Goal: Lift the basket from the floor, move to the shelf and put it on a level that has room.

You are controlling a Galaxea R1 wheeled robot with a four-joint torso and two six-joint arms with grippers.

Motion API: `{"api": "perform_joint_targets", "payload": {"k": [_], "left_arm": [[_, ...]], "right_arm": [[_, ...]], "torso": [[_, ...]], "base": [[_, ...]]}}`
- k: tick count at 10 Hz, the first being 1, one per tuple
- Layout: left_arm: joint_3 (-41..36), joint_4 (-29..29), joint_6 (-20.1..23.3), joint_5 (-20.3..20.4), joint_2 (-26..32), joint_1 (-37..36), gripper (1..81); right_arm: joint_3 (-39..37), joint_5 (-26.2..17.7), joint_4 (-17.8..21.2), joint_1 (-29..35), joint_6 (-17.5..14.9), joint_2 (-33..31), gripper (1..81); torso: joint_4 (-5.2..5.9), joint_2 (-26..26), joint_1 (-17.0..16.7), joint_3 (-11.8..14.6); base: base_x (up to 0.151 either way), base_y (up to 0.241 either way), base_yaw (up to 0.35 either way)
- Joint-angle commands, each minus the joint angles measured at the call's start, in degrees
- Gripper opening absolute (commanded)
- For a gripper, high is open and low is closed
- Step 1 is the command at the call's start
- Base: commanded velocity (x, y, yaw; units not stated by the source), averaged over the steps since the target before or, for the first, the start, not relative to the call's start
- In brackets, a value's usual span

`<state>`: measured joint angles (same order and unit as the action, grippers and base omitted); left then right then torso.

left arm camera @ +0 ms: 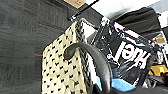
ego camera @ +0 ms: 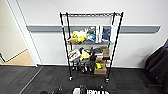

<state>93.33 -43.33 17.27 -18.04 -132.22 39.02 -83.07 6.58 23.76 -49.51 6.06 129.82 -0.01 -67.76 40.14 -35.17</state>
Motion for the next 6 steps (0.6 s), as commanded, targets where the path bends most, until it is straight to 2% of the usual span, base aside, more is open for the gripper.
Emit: {"api": "perform_joint_targets", "payload": {"k": [1,3,4,6], "left_arm": [[-1.83,-2.73,0.22,-2.17,3.0,-7.86,1.0],[-4.65,-2.73,0.39,-2.08,4.59,-7.33,1.0],[-6.39,-2.73,0.48,-2.08,5.63,-6.89,1.0],[-9.72,-2.47,0.66,-0.34,7.92,-5.76,1.0]], "right_arm": [[2.3,-1.22,0.06,8.84,0.01,-2.52,1.0],[3.71,-1.75,-0.47,7.89,-0.26,-1.9,1.0],[4.06,-1.84,-0.47,7.44,-0.43,-1.99,1.0],[5.91,-1.84,-0.47,6.39,-0.79,-2.52,1.0]], "torso": [[0.0,5.42,-3.49,-0.2],[0.0,8.46,-5.55,1.05],[0.0,10.16,-6.64,3.45],[0.0,13.81,-8.96,5.12]], "base": [[0.0,0.0,0.0],[0.0,0.0,0.0],[0.0,0.0,0.0],[0.0,0.0,0.0]]}}
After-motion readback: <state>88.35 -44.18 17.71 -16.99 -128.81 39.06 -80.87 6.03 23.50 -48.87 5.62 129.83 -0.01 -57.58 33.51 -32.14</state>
